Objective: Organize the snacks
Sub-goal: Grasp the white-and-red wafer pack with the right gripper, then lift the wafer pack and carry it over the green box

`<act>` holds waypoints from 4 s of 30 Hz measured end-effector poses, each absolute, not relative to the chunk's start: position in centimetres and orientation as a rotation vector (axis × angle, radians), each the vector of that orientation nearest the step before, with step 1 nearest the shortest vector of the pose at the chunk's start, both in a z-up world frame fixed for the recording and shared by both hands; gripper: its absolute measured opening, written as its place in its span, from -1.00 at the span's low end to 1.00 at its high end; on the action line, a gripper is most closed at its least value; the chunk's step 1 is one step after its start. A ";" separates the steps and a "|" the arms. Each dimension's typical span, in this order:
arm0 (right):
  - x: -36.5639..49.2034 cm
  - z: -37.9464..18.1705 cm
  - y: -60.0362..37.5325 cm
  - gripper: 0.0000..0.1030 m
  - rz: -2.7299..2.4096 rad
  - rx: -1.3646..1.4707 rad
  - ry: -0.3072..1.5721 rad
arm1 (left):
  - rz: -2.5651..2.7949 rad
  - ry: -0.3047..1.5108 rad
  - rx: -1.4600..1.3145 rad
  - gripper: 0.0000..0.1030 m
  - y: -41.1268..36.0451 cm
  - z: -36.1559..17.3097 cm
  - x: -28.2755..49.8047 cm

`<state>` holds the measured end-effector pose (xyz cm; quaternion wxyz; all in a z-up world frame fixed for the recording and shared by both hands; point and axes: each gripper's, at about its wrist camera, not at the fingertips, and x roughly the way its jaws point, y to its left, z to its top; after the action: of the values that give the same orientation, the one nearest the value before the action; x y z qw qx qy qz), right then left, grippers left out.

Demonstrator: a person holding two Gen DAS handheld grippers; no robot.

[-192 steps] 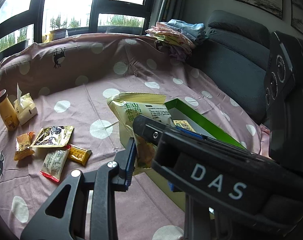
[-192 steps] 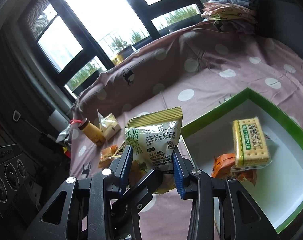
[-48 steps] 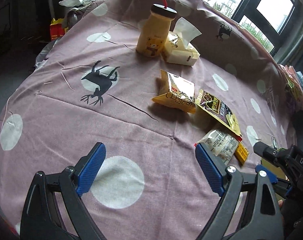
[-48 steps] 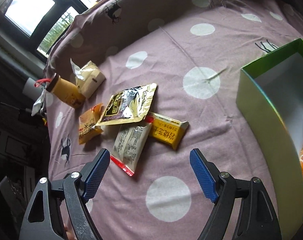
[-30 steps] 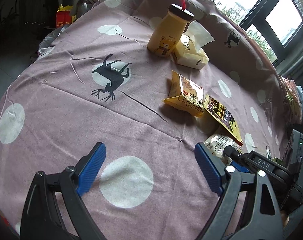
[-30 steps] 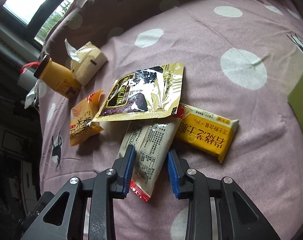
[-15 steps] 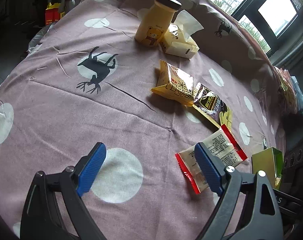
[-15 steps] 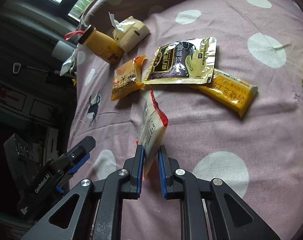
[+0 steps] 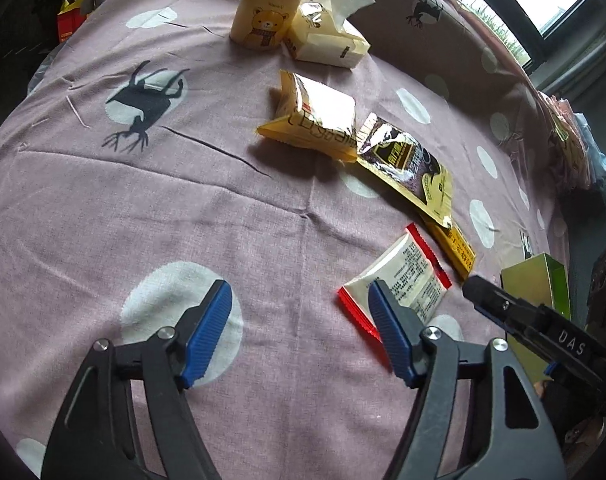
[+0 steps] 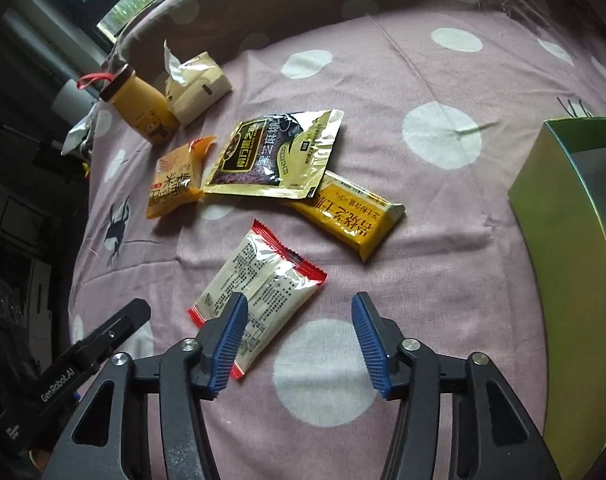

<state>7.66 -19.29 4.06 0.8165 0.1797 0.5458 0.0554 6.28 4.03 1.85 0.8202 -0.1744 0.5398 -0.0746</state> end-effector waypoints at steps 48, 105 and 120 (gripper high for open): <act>6.7 6.2 -15.1 0.06 0.259 0.397 1.030 | -0.325 0.947 -0.220 -0.29 -0.9 5.6 3.5; -1.2 17.2 -21.8 0.06 0.109 0.322 0.669 | -0.526 0.634 -0.115 -0.25 -9.1 14.1 -1.7; -3.1 16.8 -30.1 0.06 -0.056 0.433 0.637 | -0.671 0.665 -0.042 -0.25 -17.5 13.9 -1.1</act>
<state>-3.12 -30.07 16.83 0.9264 0.2111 0.3107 -0.0274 -1.09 -17.46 13.87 0.8903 -0.0201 0.3204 -0.3229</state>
